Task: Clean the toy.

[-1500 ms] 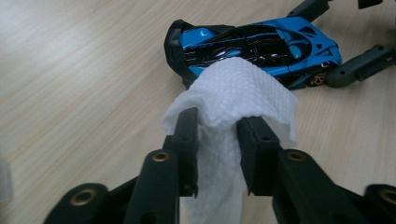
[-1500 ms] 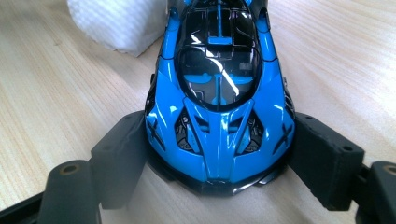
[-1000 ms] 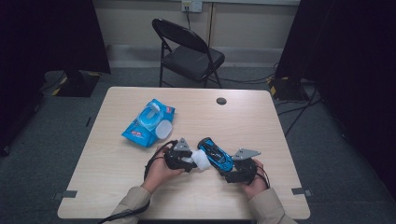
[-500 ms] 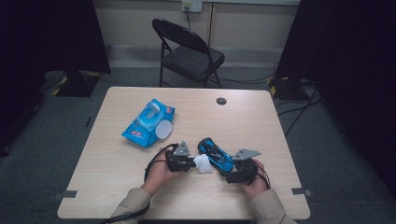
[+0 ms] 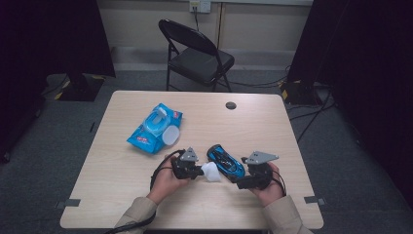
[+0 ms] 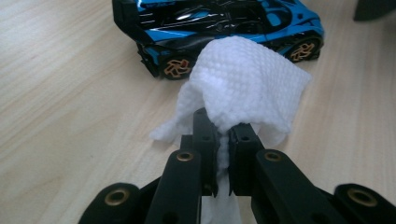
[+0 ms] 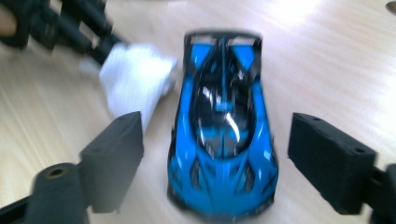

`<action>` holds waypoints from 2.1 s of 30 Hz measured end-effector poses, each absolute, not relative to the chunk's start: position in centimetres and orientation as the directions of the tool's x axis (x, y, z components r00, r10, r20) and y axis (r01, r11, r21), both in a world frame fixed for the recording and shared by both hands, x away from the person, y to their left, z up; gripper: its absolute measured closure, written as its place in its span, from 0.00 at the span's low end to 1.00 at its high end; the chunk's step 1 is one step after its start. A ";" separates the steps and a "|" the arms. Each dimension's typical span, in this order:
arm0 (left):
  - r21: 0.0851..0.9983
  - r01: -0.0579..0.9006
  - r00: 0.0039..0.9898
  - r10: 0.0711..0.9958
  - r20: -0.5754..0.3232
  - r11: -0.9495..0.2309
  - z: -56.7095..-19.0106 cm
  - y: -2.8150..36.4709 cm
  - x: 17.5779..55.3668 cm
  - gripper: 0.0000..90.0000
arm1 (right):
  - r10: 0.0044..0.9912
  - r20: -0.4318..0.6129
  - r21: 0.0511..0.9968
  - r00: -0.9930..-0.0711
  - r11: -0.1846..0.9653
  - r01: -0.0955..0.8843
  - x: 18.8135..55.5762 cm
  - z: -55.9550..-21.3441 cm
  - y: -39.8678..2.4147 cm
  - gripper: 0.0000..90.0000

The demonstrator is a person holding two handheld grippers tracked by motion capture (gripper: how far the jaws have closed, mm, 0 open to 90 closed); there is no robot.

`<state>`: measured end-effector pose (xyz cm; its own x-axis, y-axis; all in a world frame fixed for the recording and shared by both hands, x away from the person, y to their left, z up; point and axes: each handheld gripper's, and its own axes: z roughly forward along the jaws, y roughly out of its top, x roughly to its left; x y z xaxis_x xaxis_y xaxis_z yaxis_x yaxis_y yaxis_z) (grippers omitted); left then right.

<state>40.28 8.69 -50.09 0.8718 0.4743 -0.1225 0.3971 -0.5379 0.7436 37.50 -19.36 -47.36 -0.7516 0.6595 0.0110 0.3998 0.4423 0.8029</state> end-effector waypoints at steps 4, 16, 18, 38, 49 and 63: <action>0.750 0.404 0.877 0.456 -0.153 -0.524 -49.9 8.5 39.8 0.94 | 0.676 0.028 0.815 -0.736 0.411 0.408 38.8 -46.4 -18.4 0.25; 0.754 0.367 0.909 0.382 -0.167 -0.544 -50.2 5.0 38.9 0.94 | 0.692 0.039 0.739 -0.721 0.466 0.487 42.6 -48.6 -15.8 0.33; 0.755 0.365 0.909 0.384 -0.161 -0.545 -50.4 4.5 38.7 0.94 | 0.674 0.055 0.747 -0.736 0.462 0.479 42.6 -48.9 -15.8 0.36; 0.750 0.465 0.827 0.533 -0.178 -0.471 -50.3 4.4 40.1 0.94 | 0.685 0.085 0.756 -0.724 0.429 0.495 42.5 -49.2 -16.0 0.39; 0.748 0.483 0.799 0.578 -0.165 -0.455 -50.2 5.9 41.3 0.94 | 0.687 0.085 0.761 -0.721 0.423 0.493 42.4 -49.2 -16.0 0.39; 0.750 0.494 0.771 0.621 -0.143 -0.440 -49.5 8.0 43.1 0.94 | 0.688 0.083 0.760 -0.721 0.424 0.493 42.4 -49.2 -16.0 0.38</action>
<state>43.10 8.01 -49.49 0.7710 0.6205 -0.1433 0.4937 -0.4402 0.7500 42.41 -15.99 -49.20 -0.7205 0.6884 0.0835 0.4928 0.4236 0.7601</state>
